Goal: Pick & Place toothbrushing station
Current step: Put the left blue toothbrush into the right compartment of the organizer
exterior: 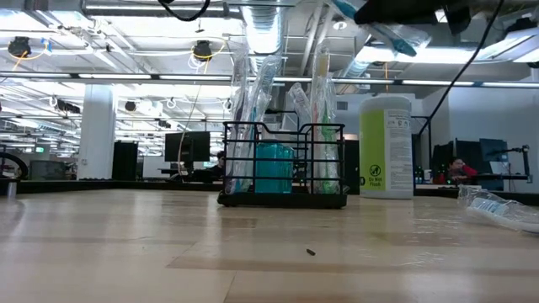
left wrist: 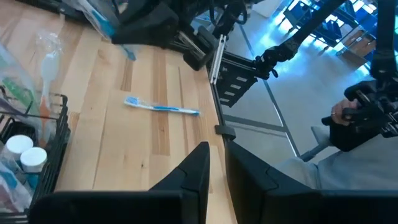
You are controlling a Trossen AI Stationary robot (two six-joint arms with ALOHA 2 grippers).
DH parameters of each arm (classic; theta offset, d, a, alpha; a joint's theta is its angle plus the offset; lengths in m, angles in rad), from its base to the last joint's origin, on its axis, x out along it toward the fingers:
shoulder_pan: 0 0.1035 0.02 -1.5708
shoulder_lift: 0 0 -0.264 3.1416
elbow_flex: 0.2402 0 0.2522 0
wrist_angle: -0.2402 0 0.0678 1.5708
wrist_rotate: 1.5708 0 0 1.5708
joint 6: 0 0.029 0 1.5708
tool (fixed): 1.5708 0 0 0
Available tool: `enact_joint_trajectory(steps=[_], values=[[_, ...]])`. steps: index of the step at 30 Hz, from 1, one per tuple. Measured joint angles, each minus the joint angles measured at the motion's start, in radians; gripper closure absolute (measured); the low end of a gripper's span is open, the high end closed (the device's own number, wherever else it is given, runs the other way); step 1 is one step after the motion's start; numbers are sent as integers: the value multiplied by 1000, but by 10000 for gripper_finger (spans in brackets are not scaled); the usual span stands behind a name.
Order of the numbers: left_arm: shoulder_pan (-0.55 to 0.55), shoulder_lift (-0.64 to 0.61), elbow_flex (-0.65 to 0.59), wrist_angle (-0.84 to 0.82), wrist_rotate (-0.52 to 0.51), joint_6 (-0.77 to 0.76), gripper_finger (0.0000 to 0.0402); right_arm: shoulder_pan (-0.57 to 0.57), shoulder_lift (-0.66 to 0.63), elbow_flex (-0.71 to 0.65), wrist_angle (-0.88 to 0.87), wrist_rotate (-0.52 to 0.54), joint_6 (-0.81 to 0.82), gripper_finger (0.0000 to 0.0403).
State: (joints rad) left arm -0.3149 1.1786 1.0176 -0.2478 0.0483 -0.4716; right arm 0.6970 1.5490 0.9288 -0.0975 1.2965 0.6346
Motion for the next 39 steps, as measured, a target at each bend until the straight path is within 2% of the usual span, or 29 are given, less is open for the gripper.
enact_joint_trajectory(steps=[5, 10, 17, 22, 28, 32, 35, 39], values=[[0, 0, 0, 12, 0, 28, 355, -21, -3, -78, 224, -13, -118, 397], [0, 0, 0, 21, -6, 30, 355, -55, -15, -137, 512, -94, -335, 397], [-3, 0, 0, 26, -5, 31, 355, -131, -8, -317, 1106, -341, -642, 397], [-3, 0, 0, 28, -5, 48, 355, -173, 8, -431, 1452, -502, -745, 397], [-3, 0, 0, 37, -6, 54, 355, -220, 77, -449, 1547, -547, -776, 397], [-3, 0, 0, 41, -27, 57, 355, -252, 174, -449, 1667, -591, -793, 397], [-3, 0, 0, 42, -48, 57, 355, -281, 214, -452, 1662, -595, -769, 397], [-3, 0, 0, 46, -119, 57, 355, -289, 241, -455, 1662, -665, -731, 397]])
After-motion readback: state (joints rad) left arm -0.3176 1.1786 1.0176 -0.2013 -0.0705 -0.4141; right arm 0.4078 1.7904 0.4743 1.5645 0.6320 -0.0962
